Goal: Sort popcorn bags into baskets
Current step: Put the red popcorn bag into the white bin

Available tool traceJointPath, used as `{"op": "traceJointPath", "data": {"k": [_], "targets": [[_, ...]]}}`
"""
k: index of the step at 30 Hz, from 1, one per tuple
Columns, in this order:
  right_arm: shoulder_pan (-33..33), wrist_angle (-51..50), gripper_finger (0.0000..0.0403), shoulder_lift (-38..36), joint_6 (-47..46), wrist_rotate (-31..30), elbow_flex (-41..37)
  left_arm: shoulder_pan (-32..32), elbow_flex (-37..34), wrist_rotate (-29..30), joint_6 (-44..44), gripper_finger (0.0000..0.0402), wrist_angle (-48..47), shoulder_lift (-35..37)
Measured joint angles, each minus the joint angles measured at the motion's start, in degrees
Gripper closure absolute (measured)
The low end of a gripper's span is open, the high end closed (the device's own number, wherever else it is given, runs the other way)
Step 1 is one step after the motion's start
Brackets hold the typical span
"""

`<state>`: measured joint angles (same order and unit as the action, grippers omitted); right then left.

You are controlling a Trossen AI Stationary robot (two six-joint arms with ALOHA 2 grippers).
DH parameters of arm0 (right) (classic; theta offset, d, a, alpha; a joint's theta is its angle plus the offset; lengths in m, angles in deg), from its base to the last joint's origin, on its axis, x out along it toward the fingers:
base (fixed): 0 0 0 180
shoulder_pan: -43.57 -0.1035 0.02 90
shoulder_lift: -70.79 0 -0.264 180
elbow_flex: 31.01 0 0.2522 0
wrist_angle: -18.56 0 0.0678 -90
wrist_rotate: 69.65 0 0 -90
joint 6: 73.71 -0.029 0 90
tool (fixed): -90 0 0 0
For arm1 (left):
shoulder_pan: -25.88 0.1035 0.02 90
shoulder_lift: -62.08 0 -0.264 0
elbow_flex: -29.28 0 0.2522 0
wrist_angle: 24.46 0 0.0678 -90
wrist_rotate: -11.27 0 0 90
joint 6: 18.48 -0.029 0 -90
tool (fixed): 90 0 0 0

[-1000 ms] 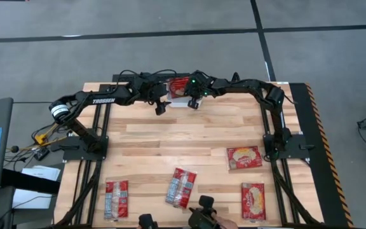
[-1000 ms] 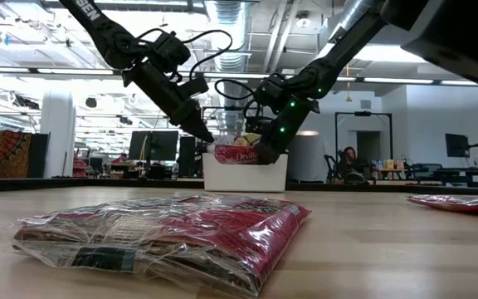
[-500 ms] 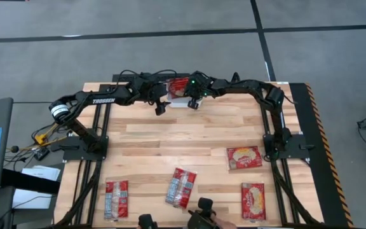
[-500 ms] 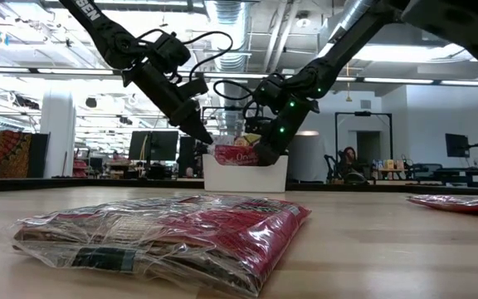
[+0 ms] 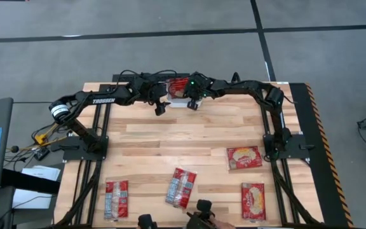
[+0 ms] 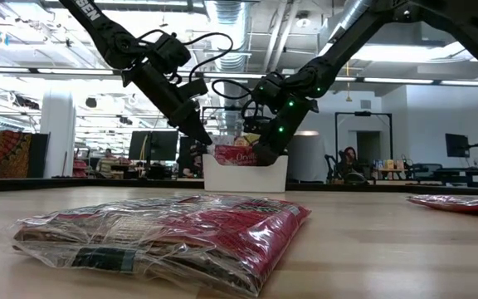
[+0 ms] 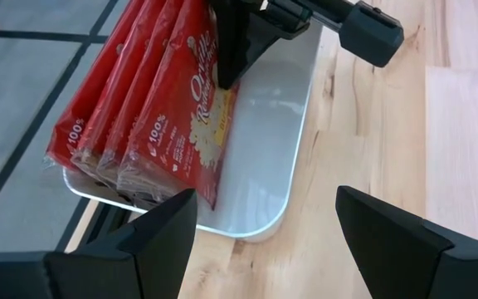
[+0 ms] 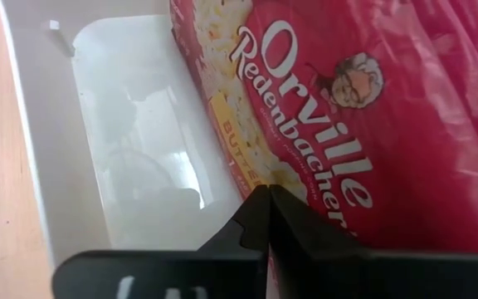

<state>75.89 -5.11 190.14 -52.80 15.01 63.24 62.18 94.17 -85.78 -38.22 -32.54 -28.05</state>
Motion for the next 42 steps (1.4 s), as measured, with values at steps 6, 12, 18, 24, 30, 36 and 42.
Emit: {"op": "traceJointPath", "data": {"k": [6,12,18,24,30,36,42], "targets": [[-0.07,-0.07,0.0378,0.0,0.0,0.06,0.0,0.0,0.0,0.0,0.01,0.0123,-0.25,0.0],[-0.54,-0.1,0.0373,-0.04,0.11,0.12,0.0,0.0,0.0,0.0,0.01,0.0123,-0.25,0.0],[-1.42,-0.1,0.0375,-0.06,0.26,-0.68,0.0,0.0,0.0,0.0,0.01,0.0123,-0.23,0.0],[-1.6,0.15,0.0379,-0.15,0.42,-0.91,0.0,0.0,0.0,0.0,0.01,0.0123,-0.23,0.0],[-1.58,-0.42,0.0374,-0.74,0.35,-1.01,0.0,0.0,0.0,0.0,0.01,0.0123,-0.23,0.0],[-1.6,-0.21,0.0382,-4.5,0.37,-1.03,0.02,-0.01,0.0,0.0,0.01,0.0123,-0.23,0.0],[-2.17,-2.47,0.0379,-9.54,0.12,-0.94,0.02,-0.3,0.0,0.06,0.03,0.0123,-0.41,0.2]]}}
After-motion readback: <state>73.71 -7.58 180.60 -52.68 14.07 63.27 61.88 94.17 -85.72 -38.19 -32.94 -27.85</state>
